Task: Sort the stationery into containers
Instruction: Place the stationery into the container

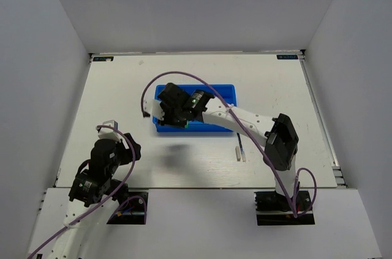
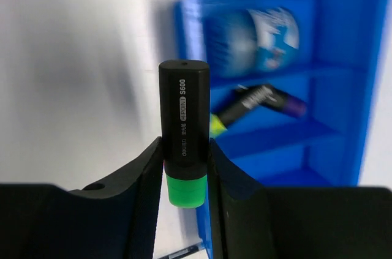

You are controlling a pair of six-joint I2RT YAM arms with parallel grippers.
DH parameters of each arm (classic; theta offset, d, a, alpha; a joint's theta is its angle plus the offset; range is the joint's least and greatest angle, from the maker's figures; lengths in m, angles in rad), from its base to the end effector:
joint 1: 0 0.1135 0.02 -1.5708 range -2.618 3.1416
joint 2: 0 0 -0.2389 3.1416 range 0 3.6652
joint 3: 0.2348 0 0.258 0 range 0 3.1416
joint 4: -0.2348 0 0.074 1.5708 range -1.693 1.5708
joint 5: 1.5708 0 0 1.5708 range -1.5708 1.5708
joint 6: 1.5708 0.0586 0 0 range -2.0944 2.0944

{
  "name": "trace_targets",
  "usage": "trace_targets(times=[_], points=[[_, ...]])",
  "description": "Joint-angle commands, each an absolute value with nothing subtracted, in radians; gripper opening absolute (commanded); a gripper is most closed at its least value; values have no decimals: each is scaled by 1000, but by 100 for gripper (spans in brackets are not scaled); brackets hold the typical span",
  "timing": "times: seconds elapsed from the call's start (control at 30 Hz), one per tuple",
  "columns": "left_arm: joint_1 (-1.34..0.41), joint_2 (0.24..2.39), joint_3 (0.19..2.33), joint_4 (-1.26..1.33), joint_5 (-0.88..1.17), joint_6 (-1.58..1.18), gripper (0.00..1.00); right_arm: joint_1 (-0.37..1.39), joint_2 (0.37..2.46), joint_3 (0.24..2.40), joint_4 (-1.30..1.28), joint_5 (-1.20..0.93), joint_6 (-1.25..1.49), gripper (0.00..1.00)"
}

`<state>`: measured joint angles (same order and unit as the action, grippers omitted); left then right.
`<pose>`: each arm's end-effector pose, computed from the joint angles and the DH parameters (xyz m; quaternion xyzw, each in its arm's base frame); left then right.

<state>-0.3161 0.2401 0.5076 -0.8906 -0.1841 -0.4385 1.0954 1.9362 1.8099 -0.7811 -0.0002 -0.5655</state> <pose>0.1183 -0.0274 0.2177 -0.0961 0.8818 -0.0914 0.4526 0.2030 0.3943 0.2601 -0.6980 0.6378 0.0854 0.3143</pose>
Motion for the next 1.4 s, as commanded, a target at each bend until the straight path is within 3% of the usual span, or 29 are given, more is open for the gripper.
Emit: trace_targets(times=[0.0, 0.23, 0.7, 0.77, 0.8, 0.83, 0.9, 0.97, 1.07, 1.13, 1.2, 1.23, 1.27, 1.3, 1.37], points=[[-308, 242, 511, -891, -204, -445, 84, 1036, 1916, 1831, -635, 230, -325, 0], [-310, 250, 512, -891, -207, -442, 84, 931, 2009, 1943, -535, 393, -86, 0], [-298, 287, 509, -887, -201, -439, 84, 793, 2181, 2045, -607, 147, 242, 0], [-288, 293, 509, -885, -192, -437, 84, 784, 2191, 2048, -612, 127, 245, 7], [-285, 293, 509, -884, -187, -436, 84, 775, 2191, 2046, -611, 108, 241, 17], [-281, 293, 508, -881, -178, -436, 84, 772, 2181, 2042, -611, 95, 233, 38], [-275, 296, 508, -876, -170, -433, 84, 767, 2175, 2037, -607, 28, 218, 56], [-267, 301, 505, -868, -146, -430, 85, 767, 2160, 2033, -612, -23, 204, 66], [-261, 305, 503, -857, -117, -426, 84, 765, 2135, 2005, -606, -44, 177, 68], [-261, 310, 499, -839, -89, -420, 78, 767, 2108, 1997, -604, -58, 167, 60], [-261, 319, 489, -825, -54, -420, 55, 772, 2076, 1983, -607, -71, 117, 32], [-261, 321, 491, -819, -45, -419, 40, 769, 2034, 1977, -603, -74, 98, 19], [-259, 336, 491, -810, -8, -416, 7, 772, 2016, 1941, -603, -78, 21, 0], [-259, 342, 500, -805, -2, -414, 0, 758, 1969, 1921, -598, -65, 6, 0], [-258, 363, 512, -796, 58, -416, 0, 767, 1875, 1833, -583, -34, -60, 0]])
